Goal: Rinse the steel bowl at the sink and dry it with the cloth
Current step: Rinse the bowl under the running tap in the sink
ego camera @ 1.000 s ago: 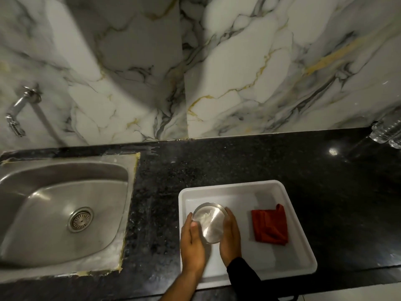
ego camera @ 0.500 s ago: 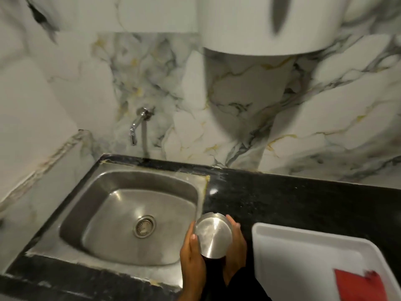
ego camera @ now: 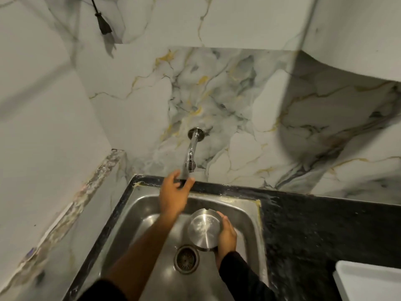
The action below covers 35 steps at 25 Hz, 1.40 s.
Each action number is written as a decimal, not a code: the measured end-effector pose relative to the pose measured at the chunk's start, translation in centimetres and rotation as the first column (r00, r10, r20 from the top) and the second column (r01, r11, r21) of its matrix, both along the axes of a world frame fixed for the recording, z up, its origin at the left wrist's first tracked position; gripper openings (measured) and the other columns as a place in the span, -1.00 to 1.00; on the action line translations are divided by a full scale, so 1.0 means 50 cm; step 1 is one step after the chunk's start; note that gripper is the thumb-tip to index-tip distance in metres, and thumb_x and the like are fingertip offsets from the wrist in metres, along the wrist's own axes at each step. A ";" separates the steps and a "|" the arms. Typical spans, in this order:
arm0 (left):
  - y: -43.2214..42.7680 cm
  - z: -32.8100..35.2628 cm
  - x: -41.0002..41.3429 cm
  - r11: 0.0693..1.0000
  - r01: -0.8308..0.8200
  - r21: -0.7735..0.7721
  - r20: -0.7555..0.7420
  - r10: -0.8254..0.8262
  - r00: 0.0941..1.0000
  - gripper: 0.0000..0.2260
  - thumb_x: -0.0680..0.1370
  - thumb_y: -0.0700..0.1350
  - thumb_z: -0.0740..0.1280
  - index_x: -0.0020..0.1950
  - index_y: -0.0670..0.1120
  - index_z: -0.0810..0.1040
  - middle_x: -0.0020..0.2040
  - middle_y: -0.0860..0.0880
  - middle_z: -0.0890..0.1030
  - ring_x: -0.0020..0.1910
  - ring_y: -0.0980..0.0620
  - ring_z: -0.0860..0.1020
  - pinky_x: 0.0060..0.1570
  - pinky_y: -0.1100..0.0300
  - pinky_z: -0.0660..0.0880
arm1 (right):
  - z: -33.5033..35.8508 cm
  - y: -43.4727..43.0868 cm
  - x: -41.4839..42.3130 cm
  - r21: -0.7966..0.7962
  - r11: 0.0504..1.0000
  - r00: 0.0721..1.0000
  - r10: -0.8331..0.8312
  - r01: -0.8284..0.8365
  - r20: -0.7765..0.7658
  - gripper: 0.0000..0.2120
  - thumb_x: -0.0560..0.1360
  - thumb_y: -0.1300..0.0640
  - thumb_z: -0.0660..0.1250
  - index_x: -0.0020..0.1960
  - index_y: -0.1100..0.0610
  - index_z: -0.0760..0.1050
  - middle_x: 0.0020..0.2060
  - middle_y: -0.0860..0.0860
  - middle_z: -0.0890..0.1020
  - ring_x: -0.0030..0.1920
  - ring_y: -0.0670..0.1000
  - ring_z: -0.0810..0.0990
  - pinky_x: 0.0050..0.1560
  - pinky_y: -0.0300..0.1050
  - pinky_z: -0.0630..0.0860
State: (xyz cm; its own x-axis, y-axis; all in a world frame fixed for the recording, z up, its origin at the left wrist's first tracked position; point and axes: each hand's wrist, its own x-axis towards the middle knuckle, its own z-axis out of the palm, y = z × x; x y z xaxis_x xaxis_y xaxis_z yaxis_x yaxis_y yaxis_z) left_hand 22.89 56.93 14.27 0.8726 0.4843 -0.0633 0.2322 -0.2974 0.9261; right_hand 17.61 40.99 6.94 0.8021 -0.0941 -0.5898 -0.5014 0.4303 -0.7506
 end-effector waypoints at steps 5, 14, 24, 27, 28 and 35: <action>0.049 0.061 0.152 0.941 0.057 0.334 -0.058 -0.040 0.998 -0.49 0.28 0.47 0.51 -0.07 0.08 0.74 -0.21 0.12 0.75 -0.17 0.09 0.68 -0.06 0.05 0.66 | -0.015 0.093 0.091 -0.040 0.998 0.999 -0.039 0.039 -0.007 -0.68 0.68 -0.03 0.22 0.20 0.03 0.72 0.20 0.16 0.75 0.22 0.20 0.70 0.41 0.25 0.57; 0.080 0.032 0.200 0.922 0.276 0.272 -0.081 -0.264 0.961 -0.80 0.44 0.13 0.54 -0.18 0.00 0.76 -0.30 0.02 0.74 -0.23 -0.01 0.70 -0.14 0.09 0.59 | -0.042 0.142 0.166 0.010 0.994 0.992 -0.112 0.112 -0.060 -0.70 0.63 -0.08 0.32 0.20 0.02 0.72 0.19 0.15 0.75 0.23 0.22 0.70 0.38 0.29 0.59; 0.149 0.023 0.252 0.769 0.625 -0.137 -0.128 -0.639 0.758 -0.92 0.54 -0.07 0.55 0.00 0.07 0.71 -0.01 -0.05 0.82 0.08 0.00 0.77 0.44 -0.12 0.51 | -0.110 0.136 0.185 -0.162 0.982 0.994 -0.108 0.101 -0.029 -0.71 0.64 -0.06 0.30 0.16 0.02 0.74 0.16 0.07 0.77 0.23 0.14 0.71 0.44 0.24 0.56; 0.147 0.018 0.251 0.780 0.607 -0.154 -0.135 -0.625 0.769 -0.89 0.54 -0.05 0.56 0.03 0.10 0.71 -0.01 0.00 0.82 0.08 0.04 0.77 0.45 -0.14 0.50 | -0.129 0.173 0.171 -0.147 0.986 0.997 -0.077 0.073 -0.018 -0.70 0.68 -0.01 0.26 0.20 0.07 0.72 0.16 0.10 0.77 0.22 0.16 0.71 0.43 0.25 0.56; 0.147 0.017 0.252 0.784 0.602 -0.154 -0.132 -0.620 0.774 -0.88 0.54 -0.05 0.56 0.03 0.11 0.70 -0.01 0.01 0.82 0.08 0.04 0.77 0.44 -0.14 0.51 | -0.124 0.191 0.175 -0.130 0.989 0.997 -0.079 0.077 -0.013 -0.71 0.67 0.00 0.28 0.19 0.07 0.73 0.15 0.11 0.77 0.21 0.16 0.72 0.42 0.26 0.58; 0.146 0.015 0.253 0.786 0.595 -0.166 -0.124 -0.616 0.778 -0.89 0.53 -0.05 0.56 0.02 0.11 0.71 -0.08 0.08 0.82 0.04 0.06 0.77 0.41 -0.13 0.54 | -0.109 0.178 0.211 -0.071 0.982 0.983 -0.180 0.177 -0.044 -0.70 0.61 -0.12 0.31 0.17 -0.05 0.74 0.22 0.08 0.74 0.25 0.19 0.69 0.38 0.32 0.59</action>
State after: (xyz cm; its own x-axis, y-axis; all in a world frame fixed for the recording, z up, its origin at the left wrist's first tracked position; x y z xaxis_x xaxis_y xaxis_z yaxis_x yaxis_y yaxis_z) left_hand 35.54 64.25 15.01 0.9548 -0.1601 -0.2505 0.1885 -0.3254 0.9266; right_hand 28.17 49.87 1.48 0.7385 -0.2734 -0.6163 -0.4589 0.4659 -0.7565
